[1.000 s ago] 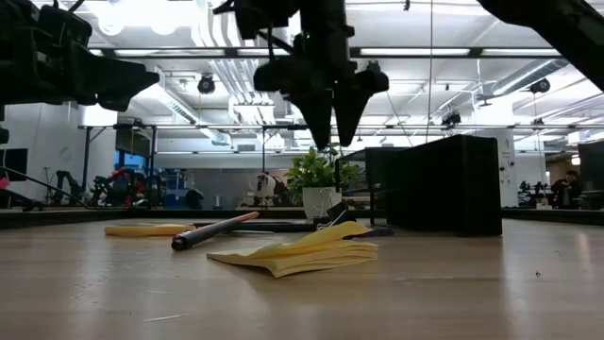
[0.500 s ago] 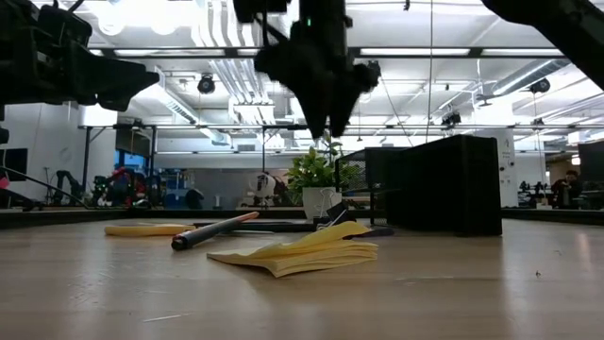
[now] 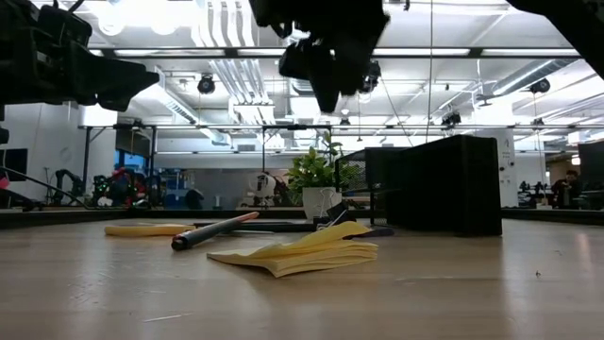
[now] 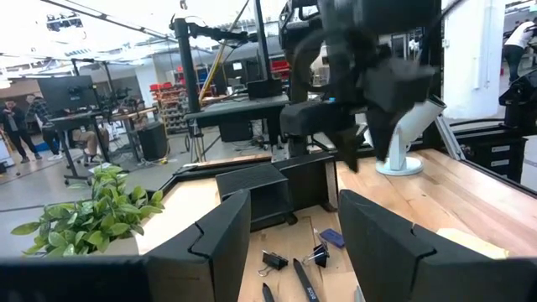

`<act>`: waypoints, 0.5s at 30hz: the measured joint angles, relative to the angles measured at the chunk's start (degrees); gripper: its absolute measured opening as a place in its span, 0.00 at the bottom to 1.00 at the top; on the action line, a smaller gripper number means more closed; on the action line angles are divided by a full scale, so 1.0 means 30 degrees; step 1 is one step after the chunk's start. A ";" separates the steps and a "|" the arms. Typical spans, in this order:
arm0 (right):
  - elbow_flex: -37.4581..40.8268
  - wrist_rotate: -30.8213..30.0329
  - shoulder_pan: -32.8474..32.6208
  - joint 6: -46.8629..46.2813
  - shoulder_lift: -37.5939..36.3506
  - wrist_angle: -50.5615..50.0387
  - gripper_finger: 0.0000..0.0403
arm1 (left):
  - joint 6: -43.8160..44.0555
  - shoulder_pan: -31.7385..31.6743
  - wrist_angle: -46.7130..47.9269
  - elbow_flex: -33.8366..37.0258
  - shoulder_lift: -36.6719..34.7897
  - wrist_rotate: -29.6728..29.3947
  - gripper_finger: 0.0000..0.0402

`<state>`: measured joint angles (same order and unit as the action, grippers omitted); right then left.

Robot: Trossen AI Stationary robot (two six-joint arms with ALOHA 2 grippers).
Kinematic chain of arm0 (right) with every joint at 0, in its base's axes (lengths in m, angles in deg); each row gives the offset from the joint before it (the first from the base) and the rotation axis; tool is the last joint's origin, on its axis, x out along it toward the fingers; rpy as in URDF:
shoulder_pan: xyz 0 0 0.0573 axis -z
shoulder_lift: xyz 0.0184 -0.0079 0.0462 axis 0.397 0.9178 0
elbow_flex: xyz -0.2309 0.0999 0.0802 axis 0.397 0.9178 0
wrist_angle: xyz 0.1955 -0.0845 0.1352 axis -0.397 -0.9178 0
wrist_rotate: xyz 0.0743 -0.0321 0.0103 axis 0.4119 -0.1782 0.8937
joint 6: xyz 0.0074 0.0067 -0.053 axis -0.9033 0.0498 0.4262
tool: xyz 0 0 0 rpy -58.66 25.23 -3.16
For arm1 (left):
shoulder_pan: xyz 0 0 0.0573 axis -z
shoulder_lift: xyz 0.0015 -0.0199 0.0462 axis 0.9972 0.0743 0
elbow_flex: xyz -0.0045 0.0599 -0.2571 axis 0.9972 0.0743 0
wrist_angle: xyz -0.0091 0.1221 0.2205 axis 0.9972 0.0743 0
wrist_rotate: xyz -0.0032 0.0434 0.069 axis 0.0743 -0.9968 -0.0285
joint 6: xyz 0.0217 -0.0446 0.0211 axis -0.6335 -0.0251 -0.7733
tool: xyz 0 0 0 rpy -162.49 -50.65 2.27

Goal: Pick and place office supplies into organizer
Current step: Prepare the desk organizer on the table

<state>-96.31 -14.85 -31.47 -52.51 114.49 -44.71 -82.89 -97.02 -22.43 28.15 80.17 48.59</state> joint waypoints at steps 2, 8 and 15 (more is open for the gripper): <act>0.0259 -0.0878 -0.0062 0.0828 -0.0021 0.0009 0.46 | 0.0000 0.0006 0.0014 0.0001 0.0005 -0.0005 0.41; 0.0915 -0.1872 -0.0195 -0.9268 -0.1580 -0.0002 0.45 | -0.0002 0.0006 0.0007 0.0001 -0.0002 0.0002 0.41; 0.2753 -0.0652 -0.0874 -1.7148 -0.3504 0.0049 0.44 | 0.0000 0.0003 0.0000 -0.0006 -0.0016 -0.0002 0.41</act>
<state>-88.05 -16.81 -34.09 -103.96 103.98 -44.56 -82.89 -97.02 -22.43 28.13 80.12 48.59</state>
